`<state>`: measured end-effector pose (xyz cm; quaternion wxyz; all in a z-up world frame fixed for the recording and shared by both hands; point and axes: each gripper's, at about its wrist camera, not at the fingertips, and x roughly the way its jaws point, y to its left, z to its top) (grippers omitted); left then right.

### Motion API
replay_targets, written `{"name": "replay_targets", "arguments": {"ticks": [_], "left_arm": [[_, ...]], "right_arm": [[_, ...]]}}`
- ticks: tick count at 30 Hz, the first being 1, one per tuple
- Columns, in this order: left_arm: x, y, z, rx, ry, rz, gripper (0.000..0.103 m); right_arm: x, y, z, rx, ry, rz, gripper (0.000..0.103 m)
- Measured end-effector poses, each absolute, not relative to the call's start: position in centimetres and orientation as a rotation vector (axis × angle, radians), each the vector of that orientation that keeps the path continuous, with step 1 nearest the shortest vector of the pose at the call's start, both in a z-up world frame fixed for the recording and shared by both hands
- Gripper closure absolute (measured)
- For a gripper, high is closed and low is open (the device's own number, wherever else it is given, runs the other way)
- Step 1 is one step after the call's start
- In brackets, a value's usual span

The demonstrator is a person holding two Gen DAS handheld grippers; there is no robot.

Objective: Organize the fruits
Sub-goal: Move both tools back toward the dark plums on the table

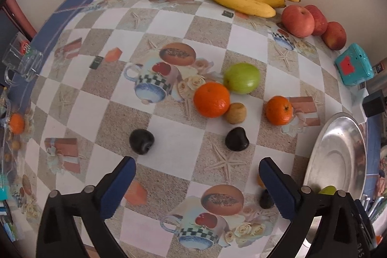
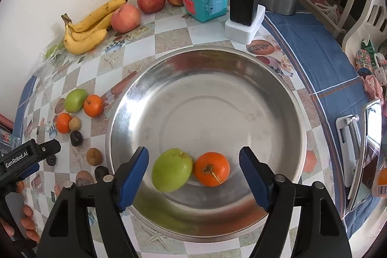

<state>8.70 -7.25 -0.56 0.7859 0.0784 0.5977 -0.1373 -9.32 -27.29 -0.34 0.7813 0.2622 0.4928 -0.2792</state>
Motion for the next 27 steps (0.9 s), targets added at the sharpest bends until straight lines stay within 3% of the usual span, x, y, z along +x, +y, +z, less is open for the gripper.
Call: {"name": "replay_targets", "arguments": {"ticks": [4, 7, 27], "left_arm": [[8.7, -7.1, 0.3, 0.194, 1.235, -0.304, 0.0], [8.8, -6.9, 1.0, 0.208, 1.198, -0.316, 0.0], [11.4, 0.4, 4.8, 0.137, 1.062, -0.229, 0.0]], "right_arm": [[-9.2, -27.1, -0.1, 0.546, 1.042, -0.593, 0.015], [-8.8, -26.7, 0.3, 0.515, 1.025, -0.594, 0.003], [-3.7, -18.8, 1.9, 0.424, 0.995, -0.371, 0.003]]}}
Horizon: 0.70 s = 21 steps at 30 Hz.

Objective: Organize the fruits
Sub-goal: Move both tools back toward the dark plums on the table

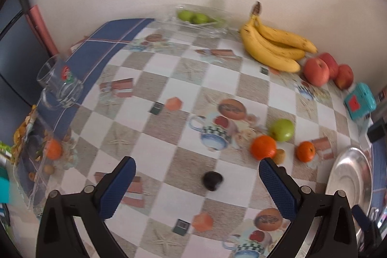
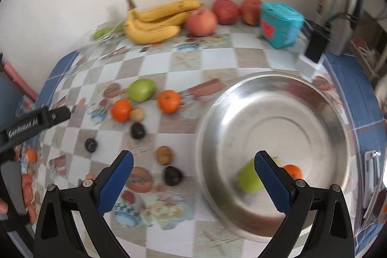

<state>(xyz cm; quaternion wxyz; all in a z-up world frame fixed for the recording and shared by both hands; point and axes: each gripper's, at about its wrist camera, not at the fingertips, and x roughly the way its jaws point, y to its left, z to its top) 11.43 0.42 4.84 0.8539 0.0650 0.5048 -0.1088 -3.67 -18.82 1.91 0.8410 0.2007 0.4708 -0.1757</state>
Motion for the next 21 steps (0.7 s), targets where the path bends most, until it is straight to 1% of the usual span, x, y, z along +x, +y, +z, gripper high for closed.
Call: {"name": "replay_targets", "arguments": {"ticks": [9, 13, 21], "left_arm": [[12.6, 3.1, 4.8, 0.07, 1.079, -0.203, 0.0], [12.8, 2.5, 3.7, 0.088, 1.096, -0.212, 0.0], [12.3, -0.3, 0.2, 0.151, 1.208, -0.308, 0.0]], "right_arm": [[-1.1, -14.9, 1.9, 0.414, 1.016, -0.255, 0.003], [-0.7, -14.4, 1.5, 0.414, 1.028, -0.236, 0.003], [-0.8, -15.3, -0.6, 0.498, 1.085, -0.223, 0.003]]}}
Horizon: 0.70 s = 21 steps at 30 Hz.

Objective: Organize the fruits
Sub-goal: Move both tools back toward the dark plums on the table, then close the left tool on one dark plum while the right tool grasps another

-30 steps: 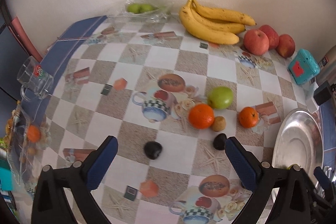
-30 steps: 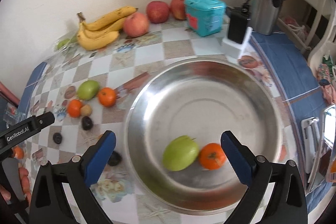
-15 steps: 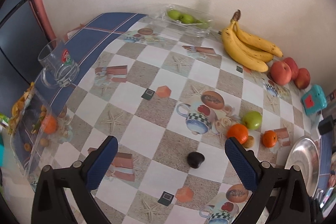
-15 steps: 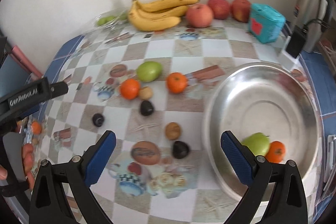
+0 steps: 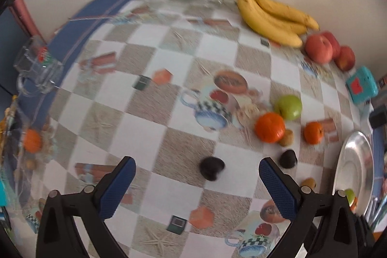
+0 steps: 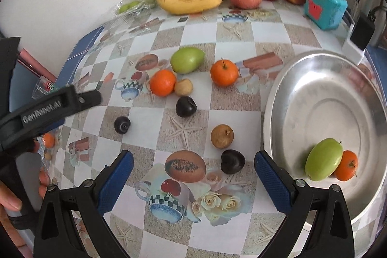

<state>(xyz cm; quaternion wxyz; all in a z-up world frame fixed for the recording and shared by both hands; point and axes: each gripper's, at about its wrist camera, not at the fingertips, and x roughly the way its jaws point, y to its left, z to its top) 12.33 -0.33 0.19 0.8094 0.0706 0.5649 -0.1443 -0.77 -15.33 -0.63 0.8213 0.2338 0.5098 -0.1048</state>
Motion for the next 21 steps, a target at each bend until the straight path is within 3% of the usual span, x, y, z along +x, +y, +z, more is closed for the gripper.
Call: {"name": "replay_targets", "arguments": {"ticks": [4, 6, 7, 9, 11, 18, 21], "left_arm": [[12.3, -0.8, -0.9, 0.141, 1.236, -0.321, 0.001], [12.4, -0.7, -1.3, 0.111, 1.254, -0.326, 0.003], [12.4, -0.7, -1.6, 0.105, 1.261, -0.328, 0.006], [12.5, -0.8, -2.0, 0.11, 1.27, -0.33, 0.011], [12.5, -0.9, -2.5, 0.116, 1.282, -0.33, 0.016], [12.8, -0.8, -3.8, 0.098, 1.312, -0.329, 0.032], [12.9, -0.7, -4.2, 0.091, 1.33, -0.327, 0.045]], "right_arm": [[-0.8, -15.7, -0.9, 0.468, 1.096, -0.251, 0.006], [-0.8, -15.8, -1.0, 0.462, 1.103, -0.248, 0.018], [-0.7, -15.8, -1.1, 0.462, 1.106, -0.245, 0.024], [-0.6, -15.9, -1.4, 0.449, 1.118, -0.251, 0.026], [-0.4, -15.9, -1.9, 0.426, 1.141, -0.262, 0.034], [-0.2, -15.9, -3.2, 0.411, 1.188, -0.273, 0.047], [0.0, -15.7, -3.6, 0.372, 1.207, -0.282, 0.051]]}}
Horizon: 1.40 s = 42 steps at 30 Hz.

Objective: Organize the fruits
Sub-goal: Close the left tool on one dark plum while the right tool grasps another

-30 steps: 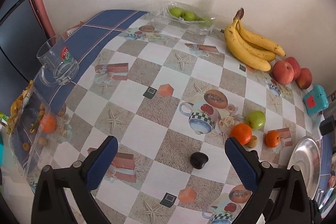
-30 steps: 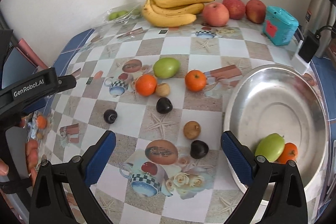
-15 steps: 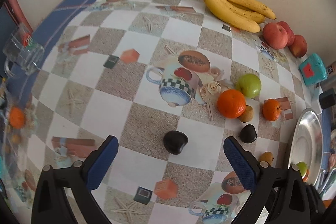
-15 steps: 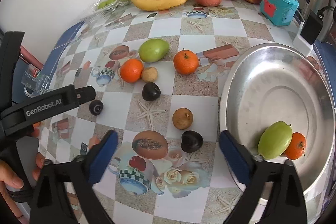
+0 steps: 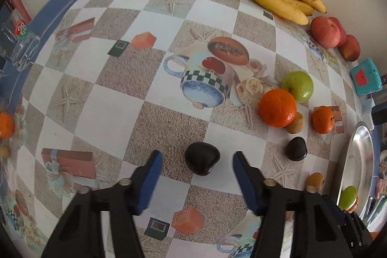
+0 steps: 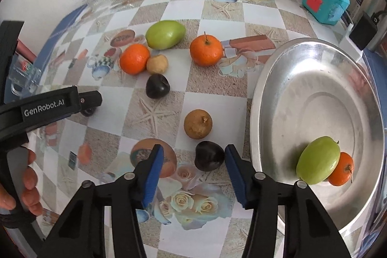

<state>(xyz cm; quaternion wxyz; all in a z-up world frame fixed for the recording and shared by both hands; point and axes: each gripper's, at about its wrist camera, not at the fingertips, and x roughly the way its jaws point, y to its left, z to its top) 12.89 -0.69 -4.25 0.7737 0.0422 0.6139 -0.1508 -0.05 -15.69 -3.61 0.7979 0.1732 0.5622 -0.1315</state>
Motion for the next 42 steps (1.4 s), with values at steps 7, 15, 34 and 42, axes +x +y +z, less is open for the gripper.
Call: {"name": "replay_targets", "arguments": {"ticks": [7, 15, 34, 42], "left_arm": [[12.9, -0.8, -4.1, 0.082, 1.324, -0.336, 0.067], [12.7, -1.2, -4.3, 0.087, 1.317, -0.347, 0.072], [12.2, -0.6, 1.1, 0.025, 1.192, -0.39, 0.072], [11.8, -1.2, 2.0, 0.018, 1.171, -0.398, 0.072]], "right_arm": [[0.2, -15.1, -4.1, 0.26, 1.24, -0.314, 0.062], [0.5, -15.1, -4.5, 0.203, 1.256, -0.347, 0.075], [-0.3, -15.8, -0.3, 0.398, 1.085, -0.245, 0.077], [-1.0, -16.6, 0.1, 0.406, 1.07, -0.261, 0.077]]}}
